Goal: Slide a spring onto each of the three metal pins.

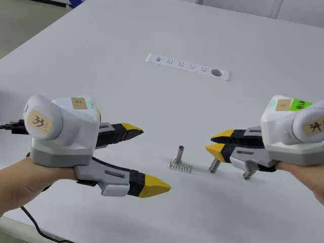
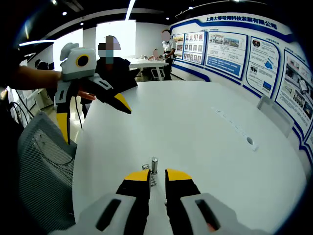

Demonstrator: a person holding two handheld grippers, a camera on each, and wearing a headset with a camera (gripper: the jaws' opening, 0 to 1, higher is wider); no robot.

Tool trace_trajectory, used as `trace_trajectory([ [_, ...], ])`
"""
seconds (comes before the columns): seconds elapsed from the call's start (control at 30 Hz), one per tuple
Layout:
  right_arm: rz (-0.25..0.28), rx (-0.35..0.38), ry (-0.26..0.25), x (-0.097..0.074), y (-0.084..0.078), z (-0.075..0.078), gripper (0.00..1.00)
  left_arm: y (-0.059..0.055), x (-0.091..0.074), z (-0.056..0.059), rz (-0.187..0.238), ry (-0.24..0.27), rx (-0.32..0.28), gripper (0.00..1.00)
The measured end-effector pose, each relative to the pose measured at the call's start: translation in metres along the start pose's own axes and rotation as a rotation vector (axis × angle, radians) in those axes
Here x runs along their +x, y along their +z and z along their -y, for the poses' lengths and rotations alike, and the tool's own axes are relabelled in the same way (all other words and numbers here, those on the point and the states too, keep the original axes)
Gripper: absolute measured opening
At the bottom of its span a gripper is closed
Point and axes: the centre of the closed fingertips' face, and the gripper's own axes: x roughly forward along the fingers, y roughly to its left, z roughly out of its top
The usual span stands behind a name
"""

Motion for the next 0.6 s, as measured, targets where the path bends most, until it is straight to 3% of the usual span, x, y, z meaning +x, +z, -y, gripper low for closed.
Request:
trace_trajectory([
  [0.13,-0.07,-0.068,0.034,0.017,-0.013,-0.012,0.13,-0.004,-0.005,-0.003,-0.002,0.008,-0.006,0.83],
  [0.4,-0.139,-0.108,0.072,0.041,-0.025,-0.014,0.15,-0.01,-0.014,-0.011,-0.003,0.029,-0.02,0.83],
  [0.47,-0.188,-0.196,0.055,0.045,-0.032,-0.008,0.15,-0.01,-0.015,-0.012,0.001,0.031,-0.025,0.83],
  [0.6,-0.201,-0.157,0.092,0.053,-0.038,-0.011,0.15,-0.009,-0.017,-0.015,0.016,0.035,-0.04,0.83],
])
